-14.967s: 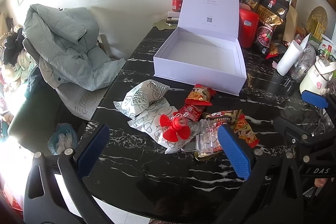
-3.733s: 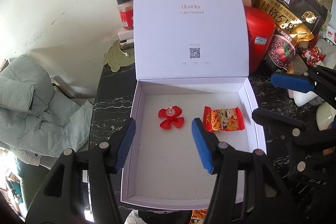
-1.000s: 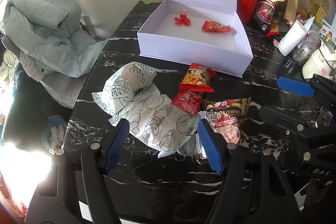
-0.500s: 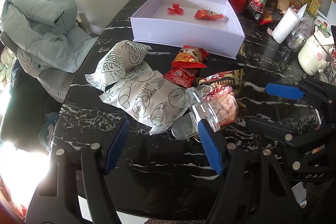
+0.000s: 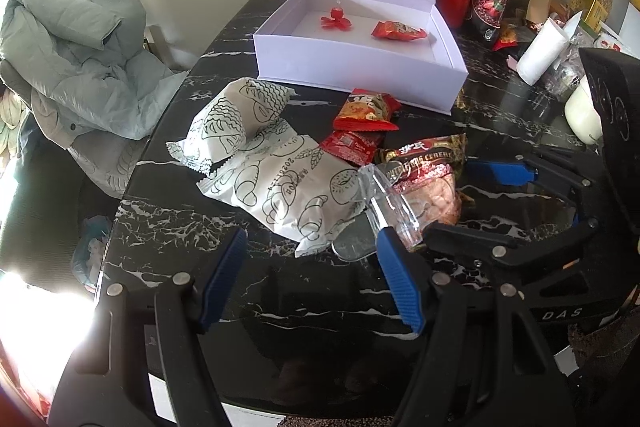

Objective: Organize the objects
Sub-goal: 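Move left gripper toward clear plastic piece while right gripper approaches cereal snack bag, then grasp clear plastic piece with left gripper while right gripper grasps cereal snack bag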

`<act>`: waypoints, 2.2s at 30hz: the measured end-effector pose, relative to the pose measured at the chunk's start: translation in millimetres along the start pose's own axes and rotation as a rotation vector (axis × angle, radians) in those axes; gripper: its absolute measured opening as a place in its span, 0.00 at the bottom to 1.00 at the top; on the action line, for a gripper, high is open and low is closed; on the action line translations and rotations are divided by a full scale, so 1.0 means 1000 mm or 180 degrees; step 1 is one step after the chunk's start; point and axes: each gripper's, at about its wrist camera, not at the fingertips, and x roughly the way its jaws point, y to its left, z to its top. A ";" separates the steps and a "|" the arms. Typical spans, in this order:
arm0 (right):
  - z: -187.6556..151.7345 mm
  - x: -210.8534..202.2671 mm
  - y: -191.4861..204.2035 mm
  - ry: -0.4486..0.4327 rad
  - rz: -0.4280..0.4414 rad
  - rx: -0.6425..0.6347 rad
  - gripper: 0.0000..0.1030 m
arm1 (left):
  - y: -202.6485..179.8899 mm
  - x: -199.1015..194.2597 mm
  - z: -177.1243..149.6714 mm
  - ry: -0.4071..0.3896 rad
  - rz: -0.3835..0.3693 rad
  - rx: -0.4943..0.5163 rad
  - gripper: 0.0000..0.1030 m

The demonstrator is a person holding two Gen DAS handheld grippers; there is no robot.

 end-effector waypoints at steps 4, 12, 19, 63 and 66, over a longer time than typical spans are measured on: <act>0.003 0.011 -0.004 0.0029 0.0081 0.0009 0.72 | 0.001 0.004 0.000 0.0032 -0.0109 0.0008 0.65; 0.003 0.008 -0.008 -0.0056 0.0220 0.0008 0.46 | -0.008 0.008 0.005 -0.0012 -0.0261 0.0117 0.65; -0.004 -0.004 -0.018 -0.0102 0.0114 0.0003 0.42 | -0.018 0.016 0.012 0.0001 -0.0378 0.0183 0.65; -0.041 -0.034 -0.035 -0.0149 -0.0055 0.0211 0.42 | -0.030 0.034 -0.022 0.0270 -0.0288 -0.0467 0.69; -0.041 -0.033 -0.035 -0.0150 -0.0057 0.0209 0.42 | -0.035 0.035 -0.023 0.0227 -0.0224 -0.0446 0.71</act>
